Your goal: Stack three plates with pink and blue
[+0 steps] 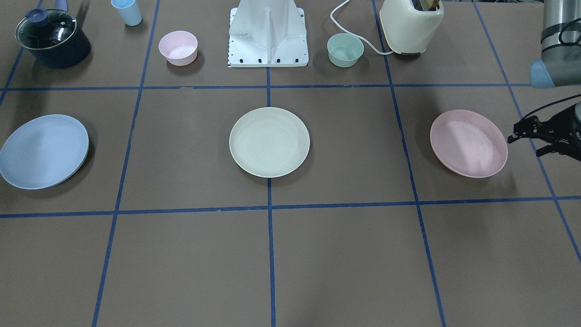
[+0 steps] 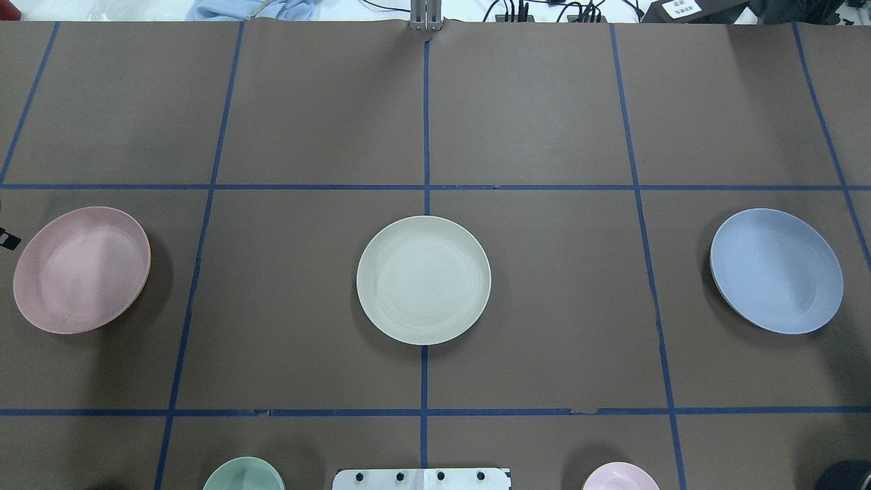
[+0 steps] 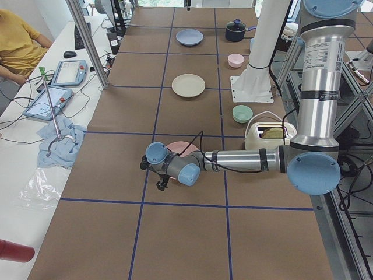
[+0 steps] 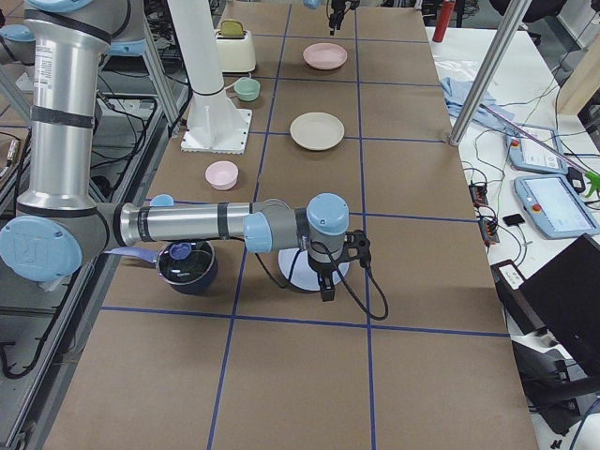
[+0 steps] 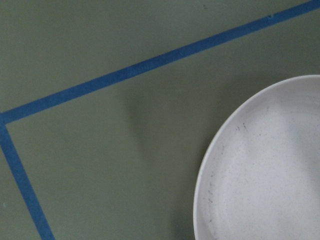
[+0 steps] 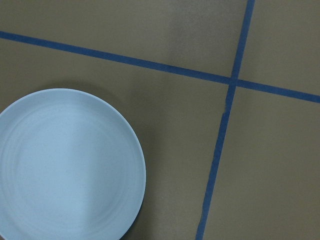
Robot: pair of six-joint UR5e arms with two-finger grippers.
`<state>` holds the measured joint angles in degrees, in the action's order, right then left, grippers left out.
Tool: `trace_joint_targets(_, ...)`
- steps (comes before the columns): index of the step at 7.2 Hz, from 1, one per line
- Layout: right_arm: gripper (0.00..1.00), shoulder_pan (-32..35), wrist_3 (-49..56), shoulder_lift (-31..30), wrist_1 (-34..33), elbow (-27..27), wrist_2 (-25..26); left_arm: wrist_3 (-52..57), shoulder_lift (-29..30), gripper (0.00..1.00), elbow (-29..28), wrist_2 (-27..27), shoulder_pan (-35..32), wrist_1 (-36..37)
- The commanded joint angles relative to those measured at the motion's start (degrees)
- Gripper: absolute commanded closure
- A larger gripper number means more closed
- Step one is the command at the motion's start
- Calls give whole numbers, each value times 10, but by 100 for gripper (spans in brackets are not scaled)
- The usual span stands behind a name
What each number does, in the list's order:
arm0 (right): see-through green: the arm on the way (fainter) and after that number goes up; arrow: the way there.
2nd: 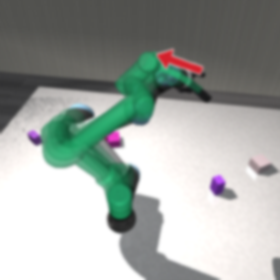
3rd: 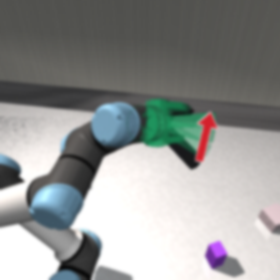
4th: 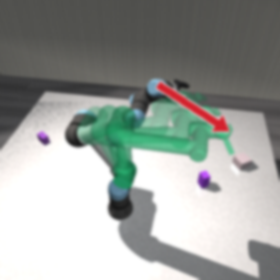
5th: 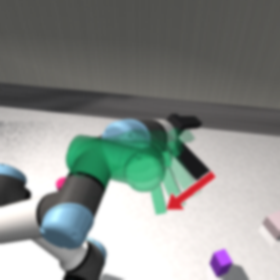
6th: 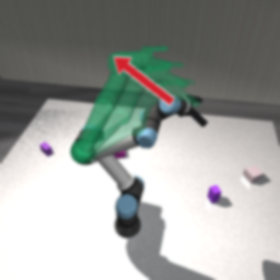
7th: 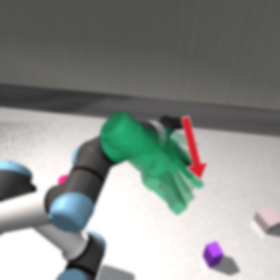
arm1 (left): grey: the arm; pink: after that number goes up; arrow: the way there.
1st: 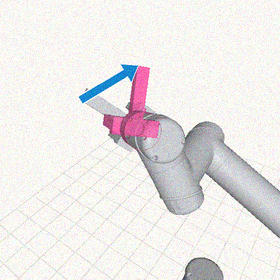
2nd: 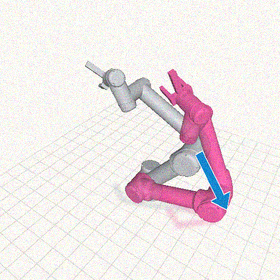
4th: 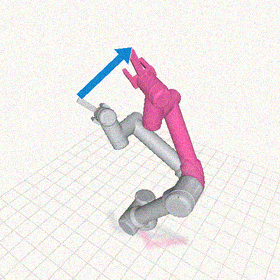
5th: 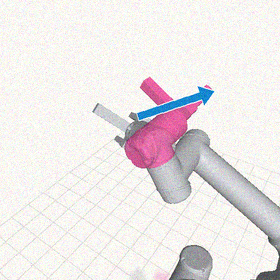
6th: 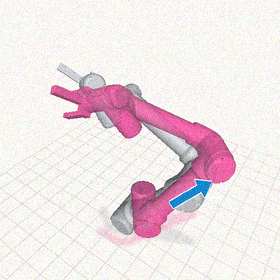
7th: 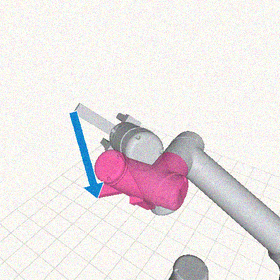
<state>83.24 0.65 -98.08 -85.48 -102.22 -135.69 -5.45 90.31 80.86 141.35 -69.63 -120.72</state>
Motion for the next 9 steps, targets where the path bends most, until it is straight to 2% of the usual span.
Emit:
trace_joint_targets(1,0,0,0,0,0,0,0,-2,1,1,-18,2,13,-15)
trace_joint_targets(5,0,0,0,0,-1,1,-1,-2,19,8,-38,4,29,-13)
trace_joint_targets(6,0,0,0,0,-1,1,-1,-3,21,13,-39,4,33,-13)
trace_joint_targets(8,0,0,0,0,-1,1,-1,-3,29,13,-40,9,42,-11)
trace_joint_targets(9,0,0,0,0,-1,1,-1,-3,32,18,-44,9,42,-11)
